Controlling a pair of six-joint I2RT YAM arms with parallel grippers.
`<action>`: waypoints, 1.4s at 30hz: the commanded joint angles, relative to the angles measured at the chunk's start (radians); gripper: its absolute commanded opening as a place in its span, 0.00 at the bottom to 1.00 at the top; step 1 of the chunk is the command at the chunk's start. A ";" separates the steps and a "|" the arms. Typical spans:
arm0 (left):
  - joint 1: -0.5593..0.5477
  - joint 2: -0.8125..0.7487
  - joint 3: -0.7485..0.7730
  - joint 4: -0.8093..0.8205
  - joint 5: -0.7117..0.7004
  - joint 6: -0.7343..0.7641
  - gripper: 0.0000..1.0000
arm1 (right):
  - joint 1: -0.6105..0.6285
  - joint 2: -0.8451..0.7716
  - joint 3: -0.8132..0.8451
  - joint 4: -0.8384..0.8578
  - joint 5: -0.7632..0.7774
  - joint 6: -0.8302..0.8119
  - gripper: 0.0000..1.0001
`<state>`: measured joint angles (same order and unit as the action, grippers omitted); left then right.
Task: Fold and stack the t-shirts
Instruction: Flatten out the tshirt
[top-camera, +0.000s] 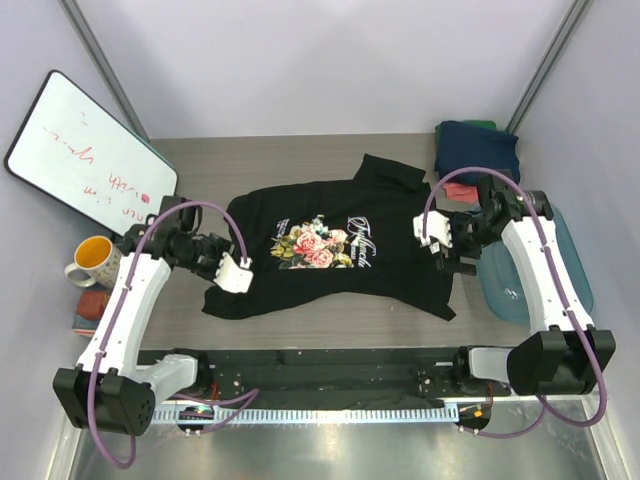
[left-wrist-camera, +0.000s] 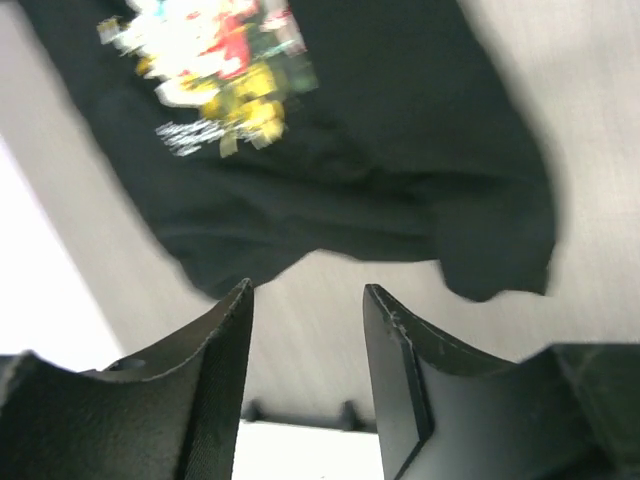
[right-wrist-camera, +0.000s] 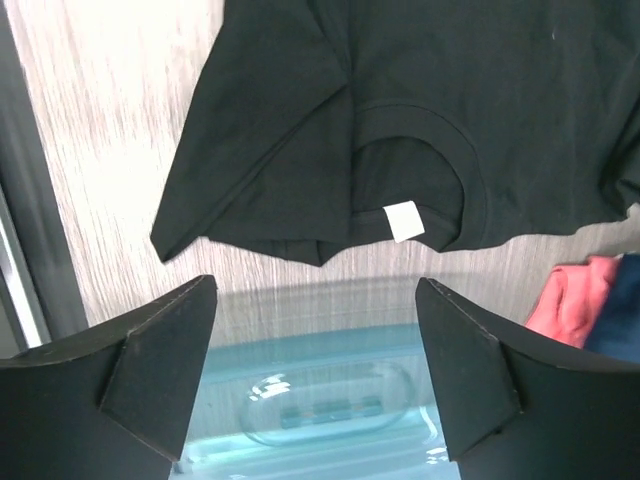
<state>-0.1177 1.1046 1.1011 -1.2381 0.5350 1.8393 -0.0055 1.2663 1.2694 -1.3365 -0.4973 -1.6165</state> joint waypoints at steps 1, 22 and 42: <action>0.019 0.009 0.008 0.314 0.013 -0.108 0.50 | 0.006 0.042 0.028 0.141 -0.044 0.212 0.84; -0.003 0.691 0.212 0.974 -0.381 -0.411 0.00 | 0.006 0.864 0.501 0.872 -0.023 0.866 0.01; -0.037 1.018 0.560 0.507 -0.481 -0.380 0.00 | 0.045 1.030 0.666 0.806 -0.011 0.843 0.01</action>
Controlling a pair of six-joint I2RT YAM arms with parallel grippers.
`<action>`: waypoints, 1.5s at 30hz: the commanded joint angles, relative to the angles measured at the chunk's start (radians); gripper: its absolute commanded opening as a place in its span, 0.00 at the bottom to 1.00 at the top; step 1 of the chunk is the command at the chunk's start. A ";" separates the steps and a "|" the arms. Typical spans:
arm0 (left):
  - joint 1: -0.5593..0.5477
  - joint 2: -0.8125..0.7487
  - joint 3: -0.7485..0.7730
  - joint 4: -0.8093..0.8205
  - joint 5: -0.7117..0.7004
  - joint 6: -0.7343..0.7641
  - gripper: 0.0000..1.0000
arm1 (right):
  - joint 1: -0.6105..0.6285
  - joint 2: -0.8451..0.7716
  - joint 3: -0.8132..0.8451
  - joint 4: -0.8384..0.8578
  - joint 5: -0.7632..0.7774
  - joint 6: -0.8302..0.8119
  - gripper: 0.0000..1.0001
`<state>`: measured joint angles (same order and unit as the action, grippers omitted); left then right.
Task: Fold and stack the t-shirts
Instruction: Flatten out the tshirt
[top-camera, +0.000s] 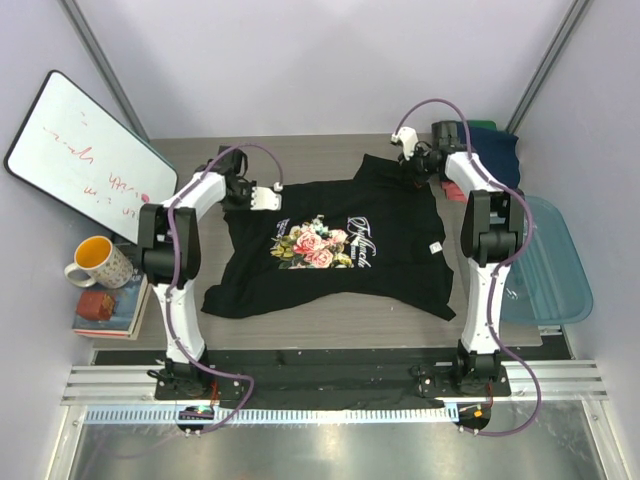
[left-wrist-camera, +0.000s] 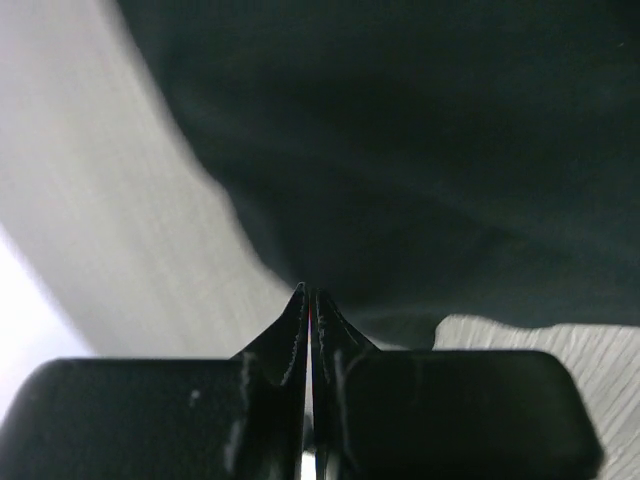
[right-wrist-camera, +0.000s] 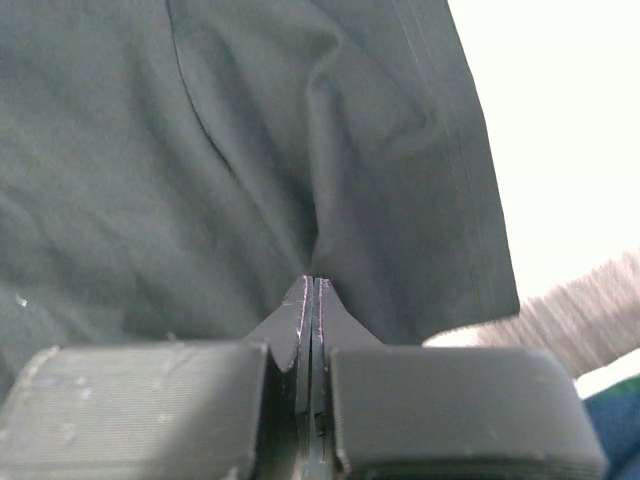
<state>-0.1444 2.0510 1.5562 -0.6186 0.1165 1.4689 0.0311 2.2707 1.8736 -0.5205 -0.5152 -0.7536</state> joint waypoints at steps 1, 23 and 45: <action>-0.015 0.090 0.125 -0.128 -0.072 -0.013 0.00 | 0.012 0.032 0.068 -0.010 0.015 -0.026 0.01; -0.067 0.365 0.188 0.580 -0.523 0.019 0.00 | 0.064 0.197 0.085 0.486 0.411 -0.211 0.01; -0.057 0.295 0.205 1.284 -0.601 0.085 0.25 | 0.121 0.138 0.099 1.030 0.744 -0.225 0.44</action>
<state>-0.2085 2.5324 1.7817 0.5518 -0.4511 1.6199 0.1497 2.6514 2.0743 0.5114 0.1936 -1.0538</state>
